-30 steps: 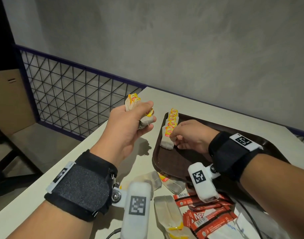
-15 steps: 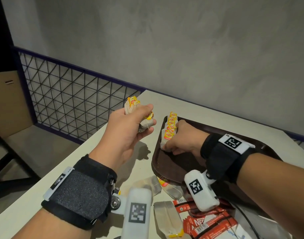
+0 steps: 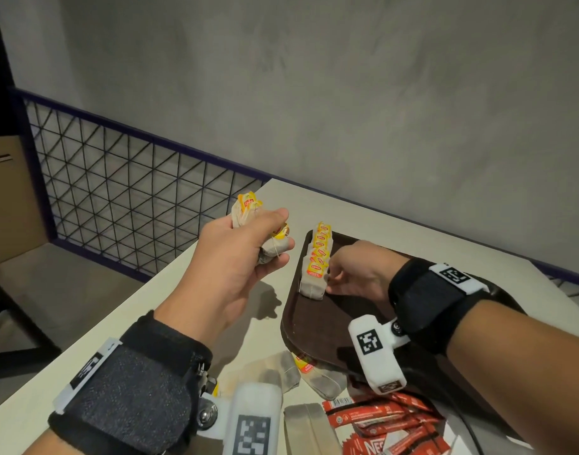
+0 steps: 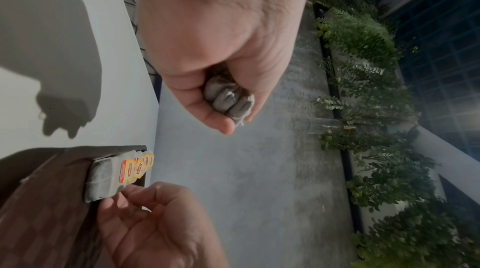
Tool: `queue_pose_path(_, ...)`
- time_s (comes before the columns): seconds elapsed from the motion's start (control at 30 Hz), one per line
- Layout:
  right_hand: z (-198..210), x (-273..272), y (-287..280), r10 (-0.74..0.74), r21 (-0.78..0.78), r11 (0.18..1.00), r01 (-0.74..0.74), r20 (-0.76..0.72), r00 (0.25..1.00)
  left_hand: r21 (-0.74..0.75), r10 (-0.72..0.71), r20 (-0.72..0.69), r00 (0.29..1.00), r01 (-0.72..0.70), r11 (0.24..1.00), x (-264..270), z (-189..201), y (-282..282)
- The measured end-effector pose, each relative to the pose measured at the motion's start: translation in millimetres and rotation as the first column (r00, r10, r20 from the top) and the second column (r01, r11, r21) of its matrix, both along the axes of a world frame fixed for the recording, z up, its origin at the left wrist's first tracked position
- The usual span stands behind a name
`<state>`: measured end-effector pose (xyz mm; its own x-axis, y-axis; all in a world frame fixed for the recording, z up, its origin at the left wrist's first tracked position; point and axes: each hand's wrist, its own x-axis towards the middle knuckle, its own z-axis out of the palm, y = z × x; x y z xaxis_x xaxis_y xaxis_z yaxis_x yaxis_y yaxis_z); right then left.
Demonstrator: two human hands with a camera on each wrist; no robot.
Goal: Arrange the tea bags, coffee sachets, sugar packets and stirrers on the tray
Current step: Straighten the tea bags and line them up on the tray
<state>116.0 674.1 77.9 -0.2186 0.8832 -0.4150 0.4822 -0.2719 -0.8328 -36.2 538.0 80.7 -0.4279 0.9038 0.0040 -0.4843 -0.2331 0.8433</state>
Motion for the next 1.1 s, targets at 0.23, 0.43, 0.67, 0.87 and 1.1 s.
queue_pose_path(0.23, 4.0, 5.9, 7.2, -0.041, 0.001, 0.999, 0.041, 0.027, 0.999, -0.003, 0.010, 0.011, 1.000, -0.010, 1.000, -0.3, 0.4, 0.6)
queue_pose_path(0.43, 9.4, -0.4, 33.3, -0.154, 0.037, 0.987, 0.155, -0.047, 0.987, 0.005, 0.004, 0.007, 1.000, -0.004, 1.000, 0.1, 0.1, 1.0)
queue_pose_path(0.67, -1.7, -8.3, 54.5, -0.171, -0.021, 0.985, 0.169, -0.131, 0.977, -0.017, 0.004, -0.007, 1.000, -0.004, 1.000, 2.1, -0.7, 2.5)
queue_pose_path(0.87, -5.4, -11.8, 67.6, -0.169, 0.050, 0.982, 0.180, -0.174, 0.970, -0.033, 0.012, -0.017, 1.000, -0.012, 0.999, 2.9, -1.5, 3.1)
queue_pose_path(1.1, -1.6, -13.7, 60.0, -0.097, 0.088, 0.990, 0.107, -0.116, 0.989, -0.060, -0.012, -0.029, 0.999, 0.011, 0.998, 6.8, -4.5, 6.0)
